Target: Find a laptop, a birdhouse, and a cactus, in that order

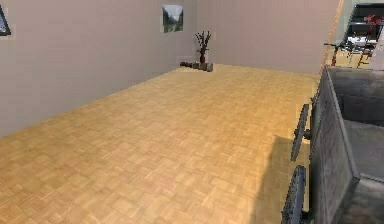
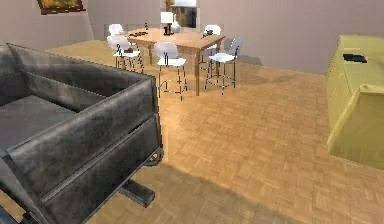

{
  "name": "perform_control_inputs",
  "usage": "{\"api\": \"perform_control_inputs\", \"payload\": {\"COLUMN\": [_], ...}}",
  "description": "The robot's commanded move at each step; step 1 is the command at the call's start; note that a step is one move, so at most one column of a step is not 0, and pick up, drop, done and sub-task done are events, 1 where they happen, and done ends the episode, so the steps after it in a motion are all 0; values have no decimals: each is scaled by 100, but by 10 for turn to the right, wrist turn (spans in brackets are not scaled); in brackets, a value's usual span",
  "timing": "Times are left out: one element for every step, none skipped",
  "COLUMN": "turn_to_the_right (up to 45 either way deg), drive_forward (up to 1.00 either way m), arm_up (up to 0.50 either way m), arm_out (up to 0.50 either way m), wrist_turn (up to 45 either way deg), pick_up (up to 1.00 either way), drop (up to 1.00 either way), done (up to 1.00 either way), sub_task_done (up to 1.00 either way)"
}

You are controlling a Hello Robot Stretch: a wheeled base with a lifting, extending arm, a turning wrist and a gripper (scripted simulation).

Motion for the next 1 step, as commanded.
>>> {"api": "perform_control_inputs", "payload": {"turn_to_the_right": [90], "drive_forward": [0], "arm_up": [0], "arm_out": [0], "wrist_turn": [0], "pick_up": [0], "drop": [0], "done": [0], "sub_task_done": [0]}}
